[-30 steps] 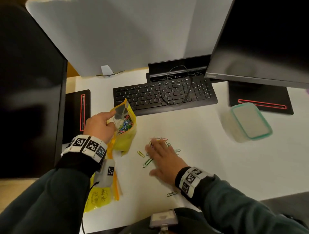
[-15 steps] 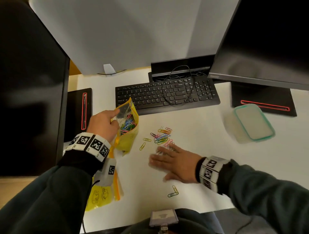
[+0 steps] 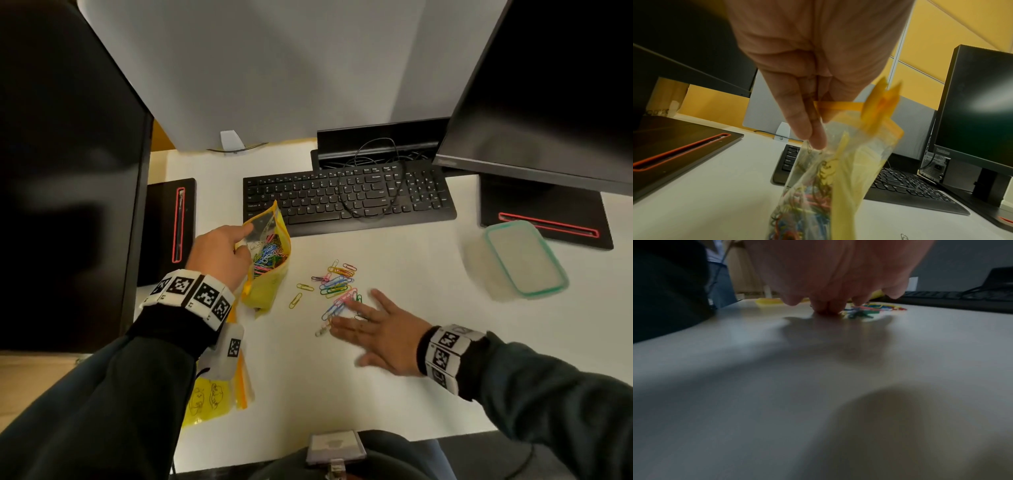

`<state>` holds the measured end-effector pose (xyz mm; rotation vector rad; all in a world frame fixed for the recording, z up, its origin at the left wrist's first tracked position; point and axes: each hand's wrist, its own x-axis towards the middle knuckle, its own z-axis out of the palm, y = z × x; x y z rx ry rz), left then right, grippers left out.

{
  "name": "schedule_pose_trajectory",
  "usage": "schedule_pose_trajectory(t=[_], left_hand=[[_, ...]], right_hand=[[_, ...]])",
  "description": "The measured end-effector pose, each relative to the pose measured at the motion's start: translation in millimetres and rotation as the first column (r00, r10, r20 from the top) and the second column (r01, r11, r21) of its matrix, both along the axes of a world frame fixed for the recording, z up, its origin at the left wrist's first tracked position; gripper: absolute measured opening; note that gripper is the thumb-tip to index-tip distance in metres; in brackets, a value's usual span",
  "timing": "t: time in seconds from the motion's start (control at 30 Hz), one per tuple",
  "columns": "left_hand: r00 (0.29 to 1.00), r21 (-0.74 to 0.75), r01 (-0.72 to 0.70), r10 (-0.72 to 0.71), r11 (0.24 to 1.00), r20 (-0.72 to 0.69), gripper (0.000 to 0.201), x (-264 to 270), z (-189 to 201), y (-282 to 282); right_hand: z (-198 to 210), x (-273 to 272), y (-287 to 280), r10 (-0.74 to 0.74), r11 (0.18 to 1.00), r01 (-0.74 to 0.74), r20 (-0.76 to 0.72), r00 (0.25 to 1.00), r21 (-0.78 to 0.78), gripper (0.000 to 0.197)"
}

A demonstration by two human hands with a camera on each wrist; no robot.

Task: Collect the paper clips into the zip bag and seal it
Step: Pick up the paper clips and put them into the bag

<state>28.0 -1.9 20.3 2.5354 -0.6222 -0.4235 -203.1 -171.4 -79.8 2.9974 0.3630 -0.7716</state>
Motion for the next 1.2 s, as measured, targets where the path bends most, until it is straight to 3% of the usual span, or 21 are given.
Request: schedule_pose_trajectory(t=[0.13,0.2,0.23,0.3,0.4,0.47,0.6,0.67,0.9,1.0,1.1,1.2], left_hand=[[1.000,0.007,0.000,0.000,1.000,-0.007,0.040,1.1,0.6,0.5],[1.000,0.009,0.000,0.000,1.000,-0.004,0.040,1.9,1.0,0.6],[1.000,0.009,0.001,-0.001,1.000,-0.004,0.040,1.6,1.4,0.1],[1.000,0.011,0.006,-0.006,1.000,-0.007,0.040,0.2,2.5,-1.7],[1.000,0.019,0.012,-0.012,1.000,-0.013,0.040,-0.4,3.9,-3.6],[1.000,0.025,0.014,-0.014,1.000,-0.012,0.040,-0.7,4.5,-4.3],[1.000,0.040,0.011,-0.010,0.999,-0.010,0.041,-1.8,6.3,-5.8],[1.000,0.045,0.014,-0.014,0.999,-0.003,0.041,-1.5,6.8,-6.3],[0.999,0.059,0.028,-0.027,0.998,-0.017,0.043,-2.6,8.0,-5.3],[0.998,0.080,0.050,-0.047,0.996,-0.038,0.043,-2.6,9.0,-3.6],[0.998,0.069,0.046,-0.043,0.997,-0.047,0.041,-2.5,9.2,-1.2],[0.998,0.069,0.051,-0.048,0.996,-0.049,0.041,-3.0,8.2,-1.5]], right_hand=[[17.0,29.7,2.1,-0.100,0.988,0.084,0.124,0.987,0.130,0.055],[26.0,41.8,-2.5,-0.273,0.919,0.207,0.164,0.948,0.335,0.057],[28.9,47.8,-8.6,-0.389,0.869,0.328,0.100,0.916,0.371,0.067],[32.4,61.4,-20.3,-0.490,0.837,0.462,0.026,0.871,0.294,0.095],[29.3,82.3,-20.6,-0.429,0.885,0.429,-0.039,0.902,0.180,0.119],[25.7,92.2,-12.1,-0.383,0.904,0.388,-0.064,0.921,0.181,0.111],[22.9,104.2,4.1,-0.399,0.878,0.388,-0.017,0.917,0.280,0.056],[21.3,108.5,8.8,-0.388,0.885,0.372,0.001,0.922,0.280,0.039],[17.5,114.7,16.5,-0.418,0.886,0.406,0.008,0.908,0.225,0.028],[20.2,111.1,13.7,-0.540,0.802,0.512,0.007,0.842,0.308,0.027],[35.6,103.9,9.8,-0.695,0.651,0.605,0.039,0.718,0.458,0.024],[68.5,105.2,12.3,-0.859,0.383,0.607,0.026,0.512,0.697,0.021]])
